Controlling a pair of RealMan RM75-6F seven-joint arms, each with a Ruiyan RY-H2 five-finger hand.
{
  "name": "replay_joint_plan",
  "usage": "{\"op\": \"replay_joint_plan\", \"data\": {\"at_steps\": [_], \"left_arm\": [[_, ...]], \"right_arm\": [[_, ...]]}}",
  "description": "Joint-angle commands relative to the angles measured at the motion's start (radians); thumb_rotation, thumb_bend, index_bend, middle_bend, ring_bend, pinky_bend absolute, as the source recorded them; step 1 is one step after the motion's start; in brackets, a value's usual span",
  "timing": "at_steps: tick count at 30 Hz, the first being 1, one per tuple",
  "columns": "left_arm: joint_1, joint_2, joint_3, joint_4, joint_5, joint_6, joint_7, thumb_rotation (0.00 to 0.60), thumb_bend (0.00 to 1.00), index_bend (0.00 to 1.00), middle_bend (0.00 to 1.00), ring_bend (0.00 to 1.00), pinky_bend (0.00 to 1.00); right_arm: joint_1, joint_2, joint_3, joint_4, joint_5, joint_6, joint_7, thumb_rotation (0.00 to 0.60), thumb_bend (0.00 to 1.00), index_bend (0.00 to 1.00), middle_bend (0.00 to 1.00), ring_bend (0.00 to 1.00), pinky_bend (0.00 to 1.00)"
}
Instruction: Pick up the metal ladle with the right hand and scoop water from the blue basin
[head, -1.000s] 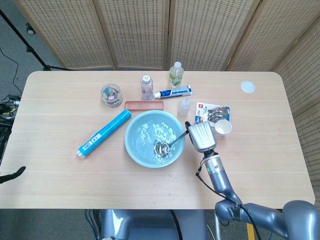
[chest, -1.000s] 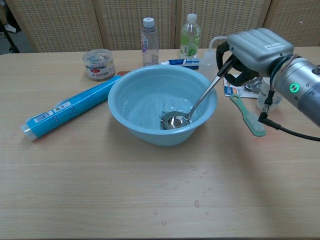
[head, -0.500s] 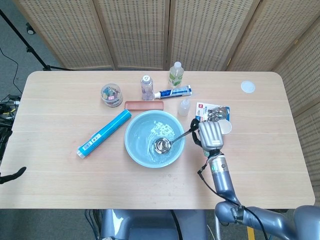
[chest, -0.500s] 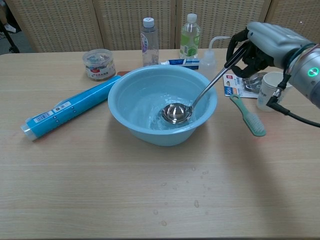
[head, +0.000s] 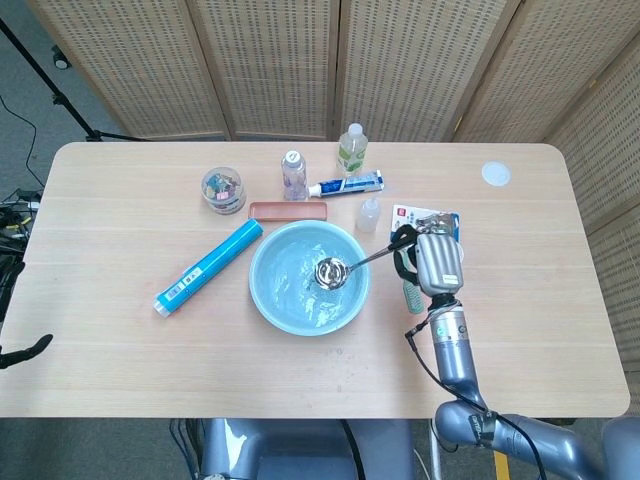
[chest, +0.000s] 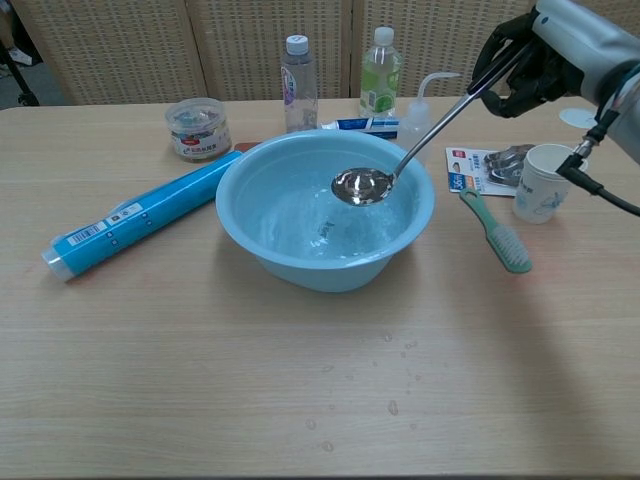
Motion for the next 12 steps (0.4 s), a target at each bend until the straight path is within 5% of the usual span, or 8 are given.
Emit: {"op": "replay_joint_plan", "data": {"at_steps": [1,12], "left_arm": [[0.001,0.001,0.000,0.000,0.001,0.002,-0.003,0.600,0.16,0.00,0.00,0.00,0.00],[0.005,0.005,0.002,-0.002,0.008,0.009,-0.012,0.600,0.16,0.00,0.00,0.00,0.00]], "right_arm": [[-0.004,0.005,0.008,-0.013,0.000,0.009,0.011,0.600,1.00,0.81,0.97,1.00,1.00],[-0.009,0.022,0.019,-0.061,0.010,0.030,0.008,0.600,1.00,0.81,0.97,1.00,1.00]]}}
